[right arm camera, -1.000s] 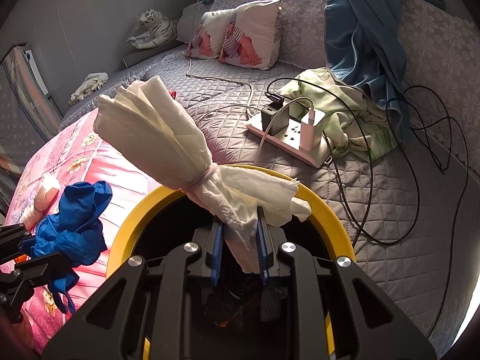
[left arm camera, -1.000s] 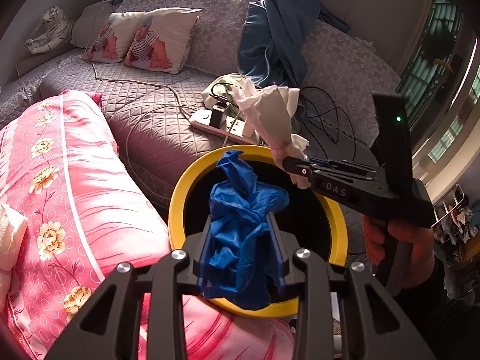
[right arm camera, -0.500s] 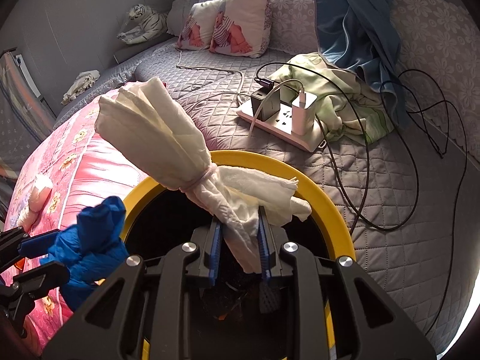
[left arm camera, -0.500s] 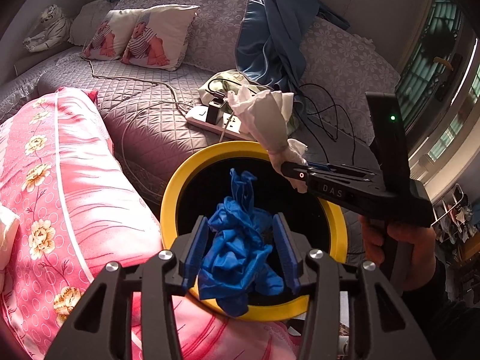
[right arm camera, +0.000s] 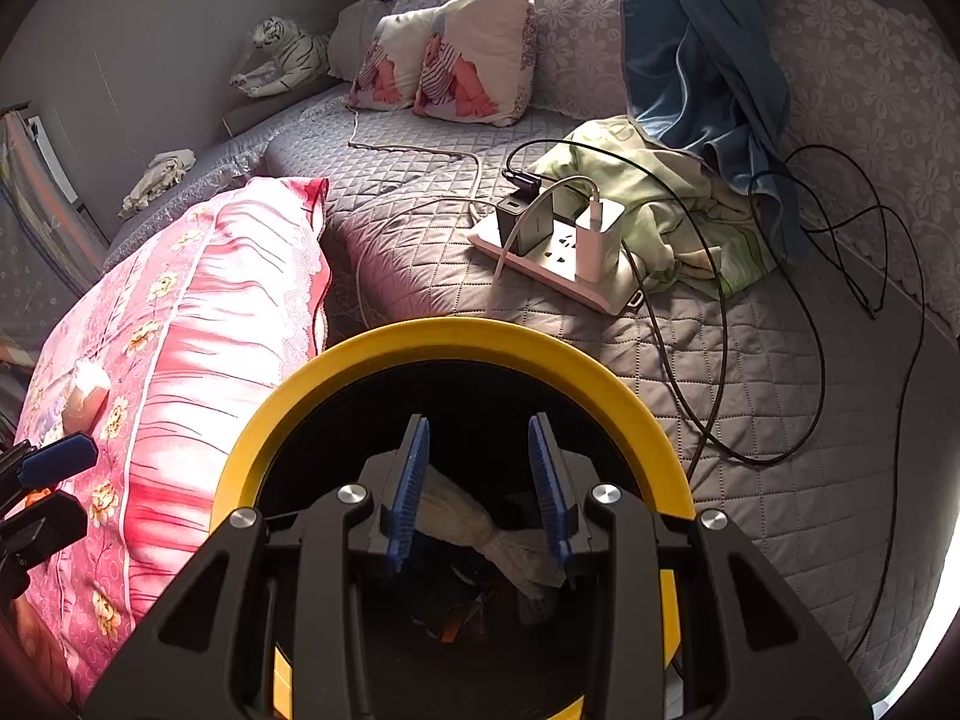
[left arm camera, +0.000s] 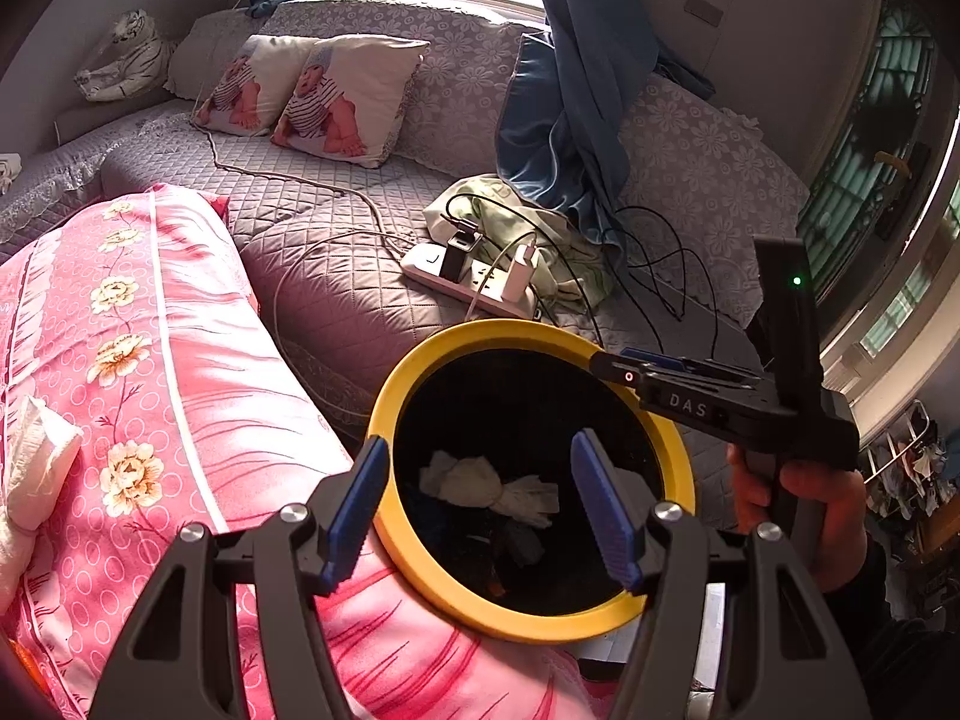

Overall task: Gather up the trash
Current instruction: 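Carry both gloves over the yellow bin and open both tools to drop them, then move both open tools back over the purple net and orange peels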

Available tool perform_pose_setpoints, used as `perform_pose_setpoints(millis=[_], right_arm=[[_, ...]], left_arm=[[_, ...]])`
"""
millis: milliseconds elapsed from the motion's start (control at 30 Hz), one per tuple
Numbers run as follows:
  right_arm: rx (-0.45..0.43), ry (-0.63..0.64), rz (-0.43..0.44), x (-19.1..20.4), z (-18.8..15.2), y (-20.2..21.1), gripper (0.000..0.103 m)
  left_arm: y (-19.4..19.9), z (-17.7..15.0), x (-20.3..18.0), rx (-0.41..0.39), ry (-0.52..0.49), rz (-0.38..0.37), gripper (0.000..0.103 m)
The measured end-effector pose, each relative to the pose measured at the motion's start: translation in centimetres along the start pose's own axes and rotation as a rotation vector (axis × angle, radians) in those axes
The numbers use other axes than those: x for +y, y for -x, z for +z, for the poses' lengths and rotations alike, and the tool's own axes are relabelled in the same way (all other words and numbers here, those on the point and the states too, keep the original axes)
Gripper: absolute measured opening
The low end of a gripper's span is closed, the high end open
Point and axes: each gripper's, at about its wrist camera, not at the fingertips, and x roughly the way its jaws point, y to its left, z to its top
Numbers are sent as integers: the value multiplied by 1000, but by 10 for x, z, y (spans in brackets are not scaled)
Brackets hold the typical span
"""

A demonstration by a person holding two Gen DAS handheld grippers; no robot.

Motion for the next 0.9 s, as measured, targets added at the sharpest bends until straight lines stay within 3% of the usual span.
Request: perform_pose_setpoints(millis=[467,900], right_arm=[[-25,168,106,95,17,7,35],[-3,357,231,217,16,-4,43]], left_arm=[[84,-19,61,-99,80,141,60],[166,-58,142,-156,207,318,71]])
